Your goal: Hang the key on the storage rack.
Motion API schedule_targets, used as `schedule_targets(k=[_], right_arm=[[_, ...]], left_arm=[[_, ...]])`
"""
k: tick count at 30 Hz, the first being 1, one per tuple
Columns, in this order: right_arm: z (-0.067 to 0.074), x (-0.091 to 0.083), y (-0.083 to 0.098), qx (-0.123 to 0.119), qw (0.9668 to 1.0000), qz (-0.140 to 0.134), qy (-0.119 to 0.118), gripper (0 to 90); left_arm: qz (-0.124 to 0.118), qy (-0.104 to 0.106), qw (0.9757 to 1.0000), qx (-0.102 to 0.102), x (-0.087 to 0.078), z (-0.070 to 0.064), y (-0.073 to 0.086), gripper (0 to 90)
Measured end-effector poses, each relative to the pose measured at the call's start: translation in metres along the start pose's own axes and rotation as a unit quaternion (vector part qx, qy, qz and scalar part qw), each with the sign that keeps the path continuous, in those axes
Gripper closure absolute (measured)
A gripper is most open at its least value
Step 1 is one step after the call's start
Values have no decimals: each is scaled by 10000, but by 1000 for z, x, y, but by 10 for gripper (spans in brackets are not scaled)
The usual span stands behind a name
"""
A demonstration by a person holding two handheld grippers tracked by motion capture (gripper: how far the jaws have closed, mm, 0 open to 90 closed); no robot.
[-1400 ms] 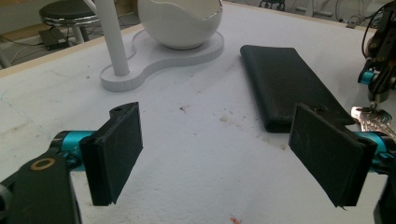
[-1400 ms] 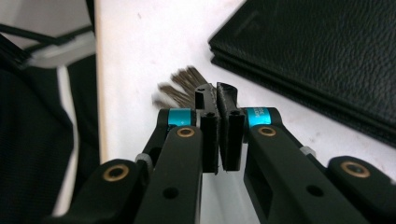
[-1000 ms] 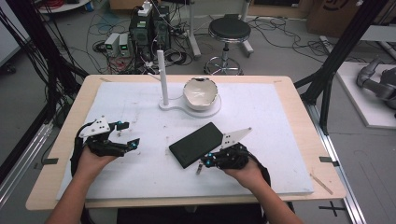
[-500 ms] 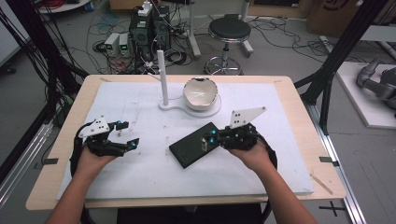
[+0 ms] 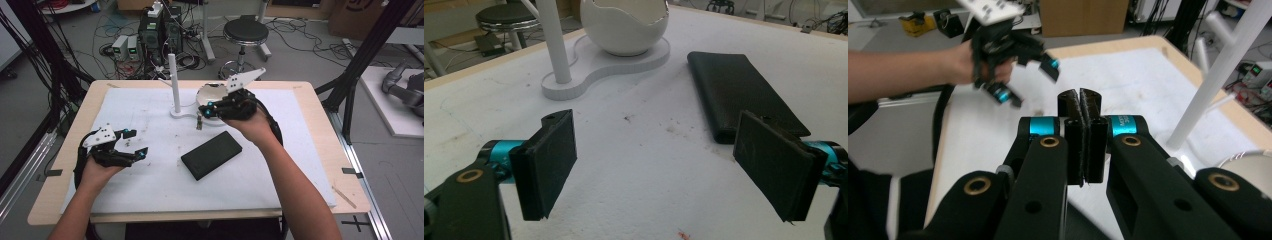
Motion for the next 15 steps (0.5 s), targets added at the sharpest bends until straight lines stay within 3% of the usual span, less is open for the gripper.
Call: schedule_targets(k=[9,14,15], right_arm=[[-38,33,-40,48,9999,40,148,900],[-52,49,-52,138,9997,102,147,900],[-58,58,-56,143,9997,135,146,900]], left_arm=[[40,-17,10000,47,1,0,1,175],[39,-25,10000,67,1,1,1,175],[26,-32,10000,45,1,1,0,175]])
Point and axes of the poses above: each handheld gripper's, and its own axes: x roughly forward along the jaws, y roughly out of its underside, z roughly to its left, the point moved 9 cm from there along x, roughly forward along the jaws, and after that the axes turned 1 degree about -z, right-handed, at the moved point
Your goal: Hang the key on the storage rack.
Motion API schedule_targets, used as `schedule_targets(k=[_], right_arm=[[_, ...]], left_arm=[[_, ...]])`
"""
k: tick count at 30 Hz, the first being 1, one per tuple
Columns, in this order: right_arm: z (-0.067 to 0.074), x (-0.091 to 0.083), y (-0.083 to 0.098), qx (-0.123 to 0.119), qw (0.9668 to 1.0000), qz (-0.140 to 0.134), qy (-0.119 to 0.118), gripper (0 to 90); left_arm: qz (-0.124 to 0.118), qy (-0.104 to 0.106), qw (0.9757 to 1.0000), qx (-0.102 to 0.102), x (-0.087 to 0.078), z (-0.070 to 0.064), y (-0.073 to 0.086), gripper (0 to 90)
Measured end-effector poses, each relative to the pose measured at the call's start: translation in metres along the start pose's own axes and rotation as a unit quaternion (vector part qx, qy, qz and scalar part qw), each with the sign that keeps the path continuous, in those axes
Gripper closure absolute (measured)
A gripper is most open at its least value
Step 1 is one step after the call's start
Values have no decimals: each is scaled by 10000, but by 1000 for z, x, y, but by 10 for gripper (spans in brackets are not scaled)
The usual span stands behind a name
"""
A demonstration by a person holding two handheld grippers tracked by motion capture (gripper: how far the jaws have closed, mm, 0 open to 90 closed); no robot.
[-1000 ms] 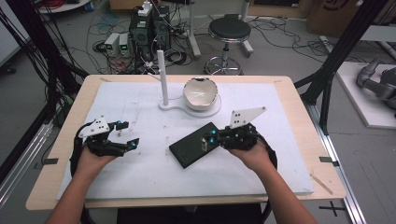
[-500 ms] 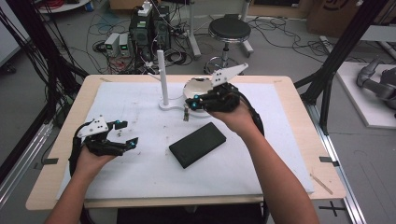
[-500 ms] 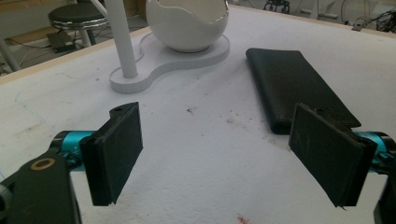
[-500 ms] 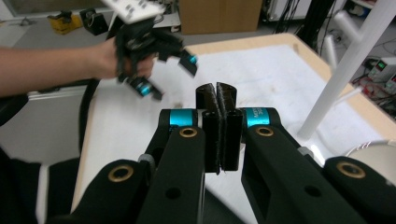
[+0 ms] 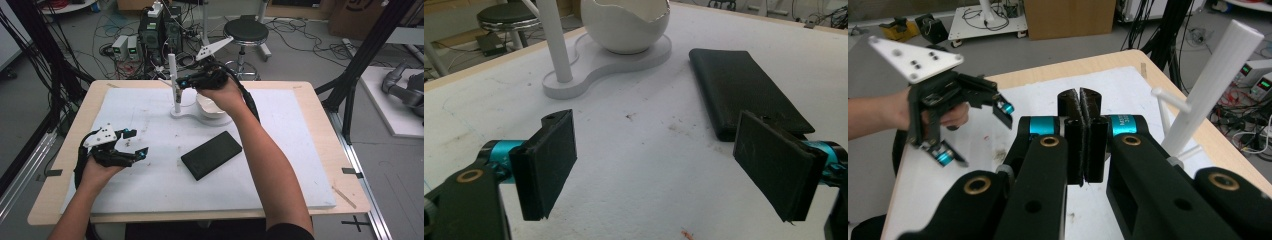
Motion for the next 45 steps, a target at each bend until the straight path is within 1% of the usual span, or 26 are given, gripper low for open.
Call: schedule_targets(k=[5,6,7,8,9,10,11,15,16,18,19,21,23,24,27,29,31,32,33,35,37,39,41,43,44,45], right_arm=[[-10,16,-7,60,9999,76,37,900],[-13,19,-8,72,9999,86,68,900],[-16,21,-9,80,9999,99,65,900],[-16,21,-9,80,9999,99,65,900],[-22,25,-11,133,9998,75,97,900],[-23,26,-11,204,9997,73,98,900],[-25,28,-12,227,9997,78,71,900],[-36,36,-11,314,9992,142,181,900],[-36,36,-11,314,9992,142,181,900],[-41,37,-9,385,9989,148,221,900],[-46,36,-7,477,9983,148,295,900],[-49,35,-8,525,9982,75,287,900],[-49,36,-8,580,9979,61,274,900],[-50,37,-8,551,9980,87,289,900],[-52,41,-7,576,9977,112,331,900],[-54,43,-5,642,9972,145,346,900],[-57,43,-5,652,9972,80,366,900],[-58,42,-5,729,9966,44,378,900],[-59,42,-5,743,9965,55,389,900],[-62,42,-4,727,9961,67,486,897],[-63,42,-3,747,9958,47,526,879],[-61,40,-6,800,9950,-74,586,779],[-60,36,-6,731,9953,-55,640,749],[-57,31,-4,668,9951,5,735,689],[-57,31,-4,668,9951,5,735,689],[-56,27,-3,619,9951,32,770,655]], left_arm=[[-8,8,10000,1,0,0,0,175],[-14,8,10000,-14,0,0,0,175],[-9,18,10000,14,0,0,-1,175],[-9,18,10000,14,0,0,-1,175],[-9,17,10000,28,0,0,-1,175],[-7,9,10000,31,0,0,-1,175],[-3,3,10000,32,0,0,-1,175],[2,1,10000,46,0,-1,-1,175],[-3,6,10000,63,0,-1,-1,175],[-21,5,10000,51,-1,-2,-2,175],[-15,7,10000,58,-1,-1,-2,175],[-13,17,10000,58,-1,-2,-2,175],[-8,17,10000,67,0,-2,-2,175],[-1,19,10000,62,0,-2,-1,175],[-11,20,10000,61,0,-2,-2,175],[-11,19,10000,61,0,-2,-2,175],[-9,25,10000,66,0,-2,-2,175],[-8,26,10000,72,0,-2,-2,175],[-7,30,10000,77,0,-2,-2,175],[-6,44,10000,67,0,-3,-2,175],[-8,49,10000,66,0,-3,-2,175],[-6,44,10000,63,0,-3,-2,175],[-3,43,10000,64,0,-3,-1,175],[6,56,10000,71,0,-3,-1,175],[6,56,10000,71,0,-3,-1,175],[5,67,10000,70,0,-3,-1,175]])
Point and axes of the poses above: each handheld gripper's, and its own axes: x roughly forward along the jaws, y roughly out of its underside, z roughly to its left, the point moved 9 cm from there along x, roughly forward along the jaws, and after that the axes turned 1 degree about -z, right-handed, at the moved point
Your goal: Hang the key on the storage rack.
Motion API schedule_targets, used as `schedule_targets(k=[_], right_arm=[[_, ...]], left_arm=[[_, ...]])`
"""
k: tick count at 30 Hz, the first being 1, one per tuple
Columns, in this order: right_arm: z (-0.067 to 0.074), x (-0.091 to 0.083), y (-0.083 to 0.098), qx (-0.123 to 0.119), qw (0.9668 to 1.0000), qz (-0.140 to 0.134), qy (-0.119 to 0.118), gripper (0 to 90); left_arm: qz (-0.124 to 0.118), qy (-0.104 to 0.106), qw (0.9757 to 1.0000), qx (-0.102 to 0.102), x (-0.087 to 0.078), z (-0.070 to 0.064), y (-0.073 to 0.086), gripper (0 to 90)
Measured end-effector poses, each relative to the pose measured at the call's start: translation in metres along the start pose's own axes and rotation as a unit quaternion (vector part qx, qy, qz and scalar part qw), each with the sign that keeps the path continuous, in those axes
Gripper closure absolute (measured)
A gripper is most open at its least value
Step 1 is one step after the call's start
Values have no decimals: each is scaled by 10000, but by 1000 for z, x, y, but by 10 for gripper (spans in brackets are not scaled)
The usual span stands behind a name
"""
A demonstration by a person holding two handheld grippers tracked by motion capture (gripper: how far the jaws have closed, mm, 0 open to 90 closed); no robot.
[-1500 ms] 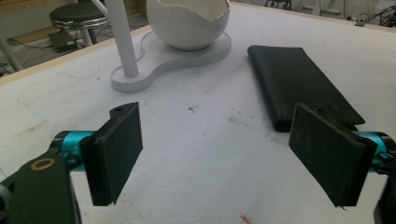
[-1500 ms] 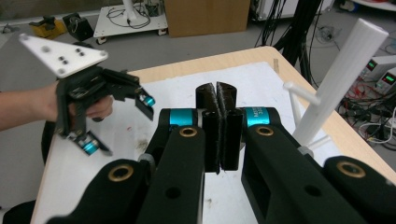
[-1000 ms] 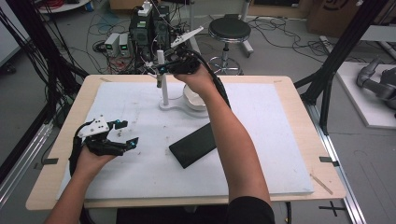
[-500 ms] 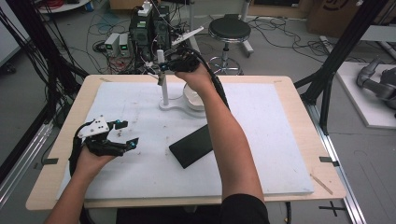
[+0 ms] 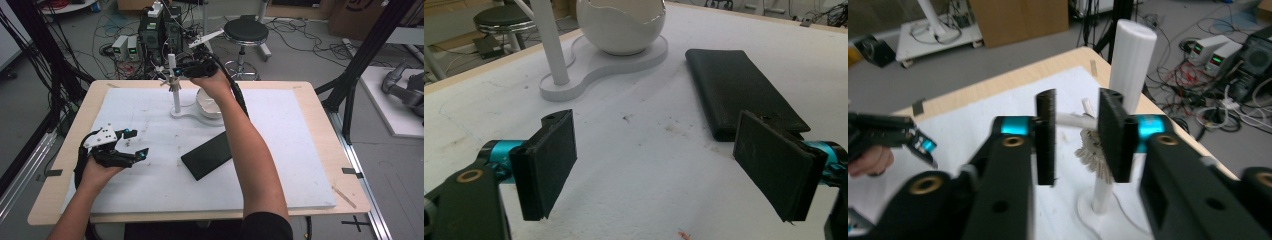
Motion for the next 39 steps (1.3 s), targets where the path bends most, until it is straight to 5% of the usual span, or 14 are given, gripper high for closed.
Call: schedule_targets(k=[7,21,28,39], right_arm=[[11,-48,26,-89,9994,-182,289,428],[31,-141,105,-32,9953,-559,789,293],[38,-170,148,139,9932,-715,908,269],[41,-190,206,455,9870,-985,1183,218]], left_arm=[[19,32,10000,-31,0,0,1,175],[74,-18,10000,-55,1,-1,2,175],[181,-69,9998,-30,1,1,5,173],[129,-35,9999,-63,1,2,5,171]])
Point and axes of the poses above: each handheld gripper's, and its own axes: x roughly forward along the jaws, y roughly out of its underside, z roughly to its left, the point moved 9 cm from there along x, roughly forward along the jaws, and after that the axes turned 1 degree about -z, right-handed, at the moved point
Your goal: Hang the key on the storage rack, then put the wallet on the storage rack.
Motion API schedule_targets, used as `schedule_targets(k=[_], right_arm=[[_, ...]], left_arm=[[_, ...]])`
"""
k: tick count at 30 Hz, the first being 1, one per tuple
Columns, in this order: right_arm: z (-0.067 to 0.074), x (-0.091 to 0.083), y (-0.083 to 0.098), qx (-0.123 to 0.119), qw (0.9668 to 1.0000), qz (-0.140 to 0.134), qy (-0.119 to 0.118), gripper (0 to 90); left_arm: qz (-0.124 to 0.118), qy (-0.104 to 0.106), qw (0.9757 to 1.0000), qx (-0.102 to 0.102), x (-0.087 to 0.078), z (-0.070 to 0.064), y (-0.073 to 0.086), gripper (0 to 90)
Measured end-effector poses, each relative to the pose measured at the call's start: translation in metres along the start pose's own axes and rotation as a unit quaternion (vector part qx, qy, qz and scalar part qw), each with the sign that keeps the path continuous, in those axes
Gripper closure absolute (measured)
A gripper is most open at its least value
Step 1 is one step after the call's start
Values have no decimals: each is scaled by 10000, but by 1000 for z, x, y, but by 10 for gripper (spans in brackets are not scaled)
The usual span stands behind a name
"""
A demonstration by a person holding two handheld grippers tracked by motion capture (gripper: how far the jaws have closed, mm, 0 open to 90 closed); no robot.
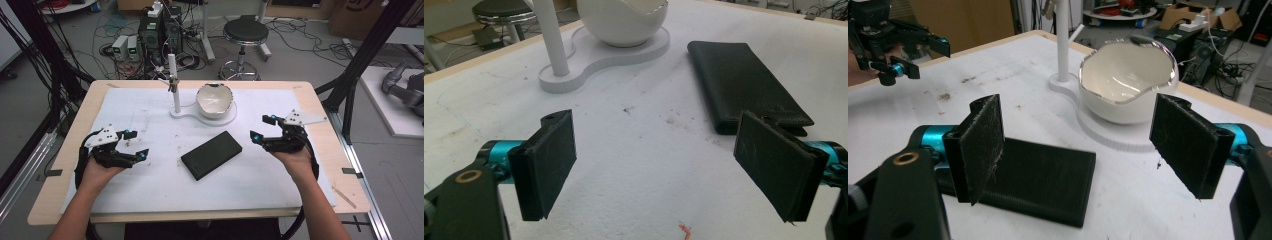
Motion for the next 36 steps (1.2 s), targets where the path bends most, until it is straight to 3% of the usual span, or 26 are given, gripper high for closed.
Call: schedule_targets(k=[6,11,14,19,30,36], right_arm=[[-7,-7,32,220,9996,-12,155,209],[-10,-8,45,301,9992,-14,273,209],[-11,-8,51,308,9988,138,353,205],[-10,-8,53,176,9988,217,400,205],[-17,-13,51,250,9983,107,507,205],[-18,-15,51,237,9984,72,513,205]], left_arm=[[-122,95,9998,-112,-1,1,-2,170],[-124,91,9998,-94,0,1,-2,167],[-115,100,9998,-94,0,1,-2,167],[-172,120,9997,-144,-1,1,-3,166],[-101,189,9997,-155,1,-2,-2,166],[-79,379,9989,-283,11,-9,-6,166]])
Point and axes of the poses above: each handheld gripper's, and its own axes: x roughly forward along the jaws, y roughly out of its underside, z roughly to its left, the point moved 9 cm from there along x, roughly forward along the jaws, and after that the axes turned 1 degree about -z, right-handed, at the moved point
